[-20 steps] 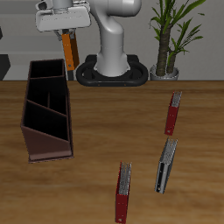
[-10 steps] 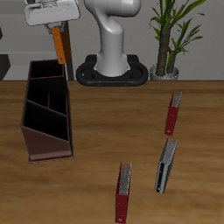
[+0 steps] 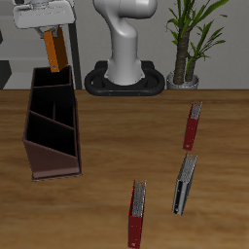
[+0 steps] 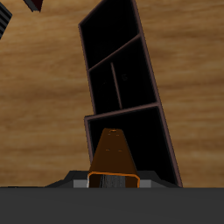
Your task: Place the orange book into the right desk caddy's right compartment and place the left red book into the right desk caddy's right compartment
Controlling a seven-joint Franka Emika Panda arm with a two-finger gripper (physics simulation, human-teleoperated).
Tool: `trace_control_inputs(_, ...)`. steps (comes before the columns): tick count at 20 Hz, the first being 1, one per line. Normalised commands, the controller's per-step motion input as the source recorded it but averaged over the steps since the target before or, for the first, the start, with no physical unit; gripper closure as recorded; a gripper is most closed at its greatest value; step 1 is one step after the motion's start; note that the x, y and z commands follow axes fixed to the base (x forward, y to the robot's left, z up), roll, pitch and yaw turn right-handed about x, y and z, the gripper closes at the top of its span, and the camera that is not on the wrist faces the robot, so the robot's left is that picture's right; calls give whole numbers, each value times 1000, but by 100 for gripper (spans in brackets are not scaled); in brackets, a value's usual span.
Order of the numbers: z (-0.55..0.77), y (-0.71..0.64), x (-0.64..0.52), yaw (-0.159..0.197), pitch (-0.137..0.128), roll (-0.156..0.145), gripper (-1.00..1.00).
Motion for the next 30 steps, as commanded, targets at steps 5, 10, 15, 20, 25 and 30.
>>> trace_control_inputs(5, -105, -152, 106, -6, 33, 1, 100)
trace_control_inputs(10, -116, -87, -32, 11, 6, -8, 100)
trace_control_inputs(15, -80, -95, -64, 10, 5, 8, 100)
trace_control_inputs(20, -112, -28, 39, 35, 21, 2, 100)
trace_control_inputs(25, -56, -156, 58, 68, 18, -36, 100)
trace_control_inputs(30, -37, -34, 19, 107, -6, -29, 100)
